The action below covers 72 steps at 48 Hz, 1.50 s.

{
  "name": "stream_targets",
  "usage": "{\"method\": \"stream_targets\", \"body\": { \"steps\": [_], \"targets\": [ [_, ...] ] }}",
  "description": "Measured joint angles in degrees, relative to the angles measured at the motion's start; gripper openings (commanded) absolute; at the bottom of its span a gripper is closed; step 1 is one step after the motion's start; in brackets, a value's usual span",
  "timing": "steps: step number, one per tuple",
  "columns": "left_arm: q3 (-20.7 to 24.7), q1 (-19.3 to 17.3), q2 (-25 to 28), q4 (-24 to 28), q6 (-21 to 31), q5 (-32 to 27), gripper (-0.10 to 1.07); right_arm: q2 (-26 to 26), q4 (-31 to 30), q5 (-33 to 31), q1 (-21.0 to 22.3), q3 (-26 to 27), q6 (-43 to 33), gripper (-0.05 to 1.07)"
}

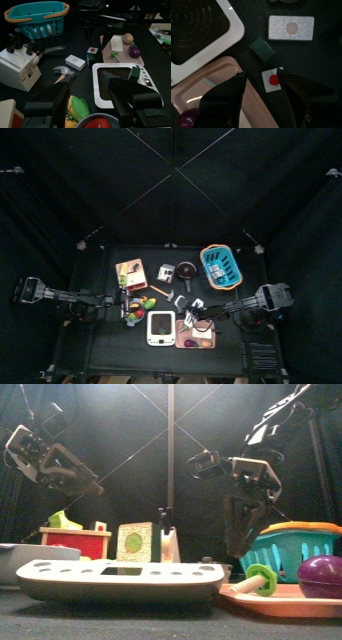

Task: Grab green sushi piece on stove

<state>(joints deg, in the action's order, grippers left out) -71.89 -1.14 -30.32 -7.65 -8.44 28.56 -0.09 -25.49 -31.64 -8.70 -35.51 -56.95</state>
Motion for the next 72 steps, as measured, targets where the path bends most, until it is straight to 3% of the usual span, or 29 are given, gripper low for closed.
{"method": "stream_targets", "body": {
  "steps": [8, 18, 23, 38, 47, 60, 72],
  "targets": [
    [-0.2, 0.5, 0.0, 1.4, -0.1, -0.7, 0.87, 0.0, -1.6, 0.5, -2.6, 3.3, 0.1, 0.85],
    [1.4, 8.0, 1.4, 10.7, 0.0, -4.7, 0.87, -0.3, -3.9, 1.8, -3.5, 4.7, -0.5, 0.85],
    [3.5, 10.0, 3.5, 12.6, 0.5, -6.0, 0.87, -0.3, -6.5, 5.3, -3.3, 4.7, -0.6, 0.85],
    [9.9, 12.3, 12.1, 8.5, 0.6, -6.8, 0.87, 0.3, -13.6, 11.4, 1.3, 0.1, -0.6, 0.85],
    [14.5, 13.6, 18.9, 7.4, 0.4, -6.8, 0.87, 4.3, -15.5, 11.3, 4.7, -4.7, 0.1, 0.85],
    [20.0, 14.9, 24.4, 3.5, 0.7, -7.0, 0.87, 13.6, -18.9, 11.8, 4.7, -12.7, -0.8, 0.85],
    [23.1, 17.1, 27.2, -2.5, 0.7, -10.3, 0.87, 15.6, -20.7, 16.6, 4.8, -15.0, -0.8, 0.85]
  ]
}}
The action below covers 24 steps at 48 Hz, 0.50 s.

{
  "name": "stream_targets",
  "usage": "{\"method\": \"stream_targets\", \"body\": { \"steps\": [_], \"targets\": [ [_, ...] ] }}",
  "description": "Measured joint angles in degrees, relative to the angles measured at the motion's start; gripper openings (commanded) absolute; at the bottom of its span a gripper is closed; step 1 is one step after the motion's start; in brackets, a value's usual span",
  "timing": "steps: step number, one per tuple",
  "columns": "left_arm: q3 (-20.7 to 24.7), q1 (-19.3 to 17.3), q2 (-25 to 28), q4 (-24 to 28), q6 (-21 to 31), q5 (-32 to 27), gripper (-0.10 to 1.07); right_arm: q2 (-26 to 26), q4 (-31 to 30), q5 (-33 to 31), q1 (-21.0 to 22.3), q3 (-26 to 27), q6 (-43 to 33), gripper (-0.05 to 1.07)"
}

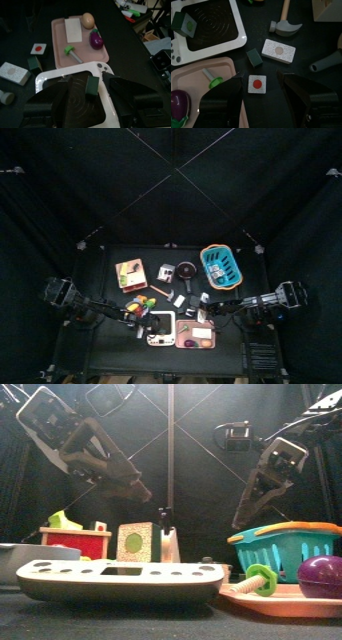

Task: Grab green sushi piece on stove

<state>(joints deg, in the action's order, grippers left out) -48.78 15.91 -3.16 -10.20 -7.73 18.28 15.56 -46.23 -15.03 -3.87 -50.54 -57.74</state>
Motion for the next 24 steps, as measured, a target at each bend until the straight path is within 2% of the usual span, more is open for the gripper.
{"method": "stream_targets", "body": {
  "steps": [4, 14, 24],
  "targets": [
    [1.0, 0.8, 0.7, -1.1, -0.2, -2.0, 0.87, 0.0, -0.4, 0.6, 0.0, -0.3, 0.0, 0.85],
    [3.7, 1.3, 1.4, -1.5, -0.3, -11.3, 0.87, -0.2, -0.6, 1.0, 0.1, -0.3, 0.0, 0.85],
    [4.7, 1.1, 3.6, -0.9, -0.6, -12.7, 0.87, -0.9, -0.8, 1.6, 0.2, -0.3, 0.2, 0.85]
  ]
}}
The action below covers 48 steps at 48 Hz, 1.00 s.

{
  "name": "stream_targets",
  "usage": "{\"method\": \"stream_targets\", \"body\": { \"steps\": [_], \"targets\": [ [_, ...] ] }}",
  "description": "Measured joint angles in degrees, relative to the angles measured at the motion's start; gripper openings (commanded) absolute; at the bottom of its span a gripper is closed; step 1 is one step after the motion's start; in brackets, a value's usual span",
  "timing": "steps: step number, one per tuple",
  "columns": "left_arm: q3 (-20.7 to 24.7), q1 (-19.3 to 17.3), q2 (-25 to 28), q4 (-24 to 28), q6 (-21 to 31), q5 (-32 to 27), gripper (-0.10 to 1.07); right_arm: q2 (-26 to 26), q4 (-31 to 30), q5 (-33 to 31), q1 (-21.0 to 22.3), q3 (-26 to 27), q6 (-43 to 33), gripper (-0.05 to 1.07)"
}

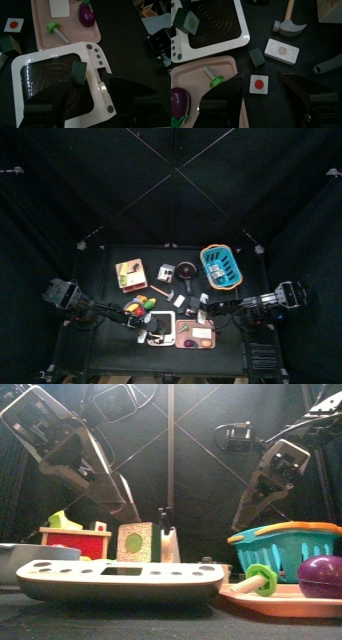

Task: Grab green sushi piece on stove

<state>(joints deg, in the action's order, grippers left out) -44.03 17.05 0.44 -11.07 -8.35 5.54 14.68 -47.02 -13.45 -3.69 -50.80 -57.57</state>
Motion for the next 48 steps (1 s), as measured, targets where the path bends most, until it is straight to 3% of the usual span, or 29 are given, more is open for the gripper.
{"method": "stream_targets", "body": {
  "steps": [32, 48],
  "targets": [
    [1.8, -2.5, 4.1, 4.4, 0.1, -0.2, 0.84, -1.1, -0.1, 0.4, 0.0, 0.0, 0.1, 0.85],
    [2.8, -3.1, 5.5, 5.1, 0.2, -0.3, 0.58, -1.4, -0.1, 0.4, 0.0, 0.0, 0.1, 0.85]
  ]
}}
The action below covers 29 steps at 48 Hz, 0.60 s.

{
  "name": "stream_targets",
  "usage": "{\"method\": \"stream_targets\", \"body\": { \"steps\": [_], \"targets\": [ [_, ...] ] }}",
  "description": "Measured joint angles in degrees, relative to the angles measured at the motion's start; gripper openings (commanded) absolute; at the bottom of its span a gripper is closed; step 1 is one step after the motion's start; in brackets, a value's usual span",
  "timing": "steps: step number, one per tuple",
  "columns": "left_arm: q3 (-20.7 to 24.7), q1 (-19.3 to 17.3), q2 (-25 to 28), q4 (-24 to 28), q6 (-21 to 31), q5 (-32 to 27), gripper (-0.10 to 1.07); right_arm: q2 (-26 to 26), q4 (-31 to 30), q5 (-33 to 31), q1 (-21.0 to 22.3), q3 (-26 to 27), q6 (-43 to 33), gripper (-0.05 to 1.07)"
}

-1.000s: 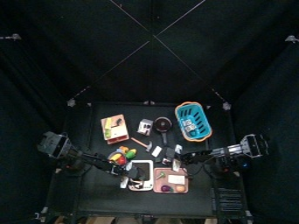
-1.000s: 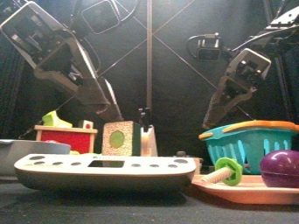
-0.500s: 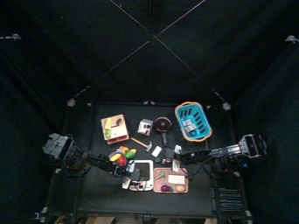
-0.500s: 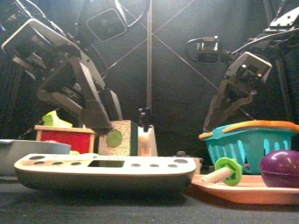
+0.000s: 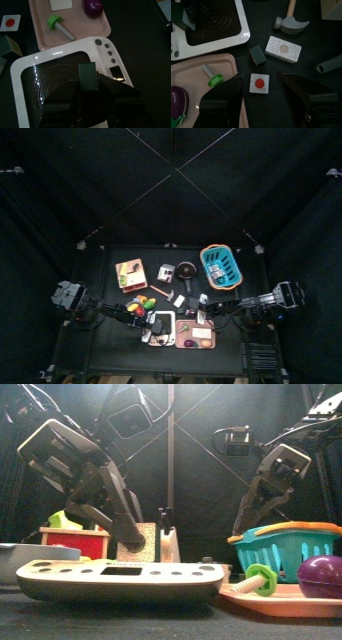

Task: Grab green sushi piece on stove

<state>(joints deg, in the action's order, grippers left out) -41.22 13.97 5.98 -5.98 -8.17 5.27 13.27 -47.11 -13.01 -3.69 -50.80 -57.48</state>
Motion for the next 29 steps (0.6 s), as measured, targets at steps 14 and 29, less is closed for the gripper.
{"method": "stream_targets", "body": {
  "steps": [14, 29],
  "targets": [
    [0.6, 0.0, -0.8, -0.3, 0.0, -0.6, 0.55, -0.8, 0.0, 0.0, 0.1, 0.0, 0.0, 0.85],
    [0.7, 0.0, -1.1, -0.4, 0.3, -0.7, 0.55, -0.7, 0.0, 0.0, 0.2, 0.0, 0.0, 0.85]
  ]
}}
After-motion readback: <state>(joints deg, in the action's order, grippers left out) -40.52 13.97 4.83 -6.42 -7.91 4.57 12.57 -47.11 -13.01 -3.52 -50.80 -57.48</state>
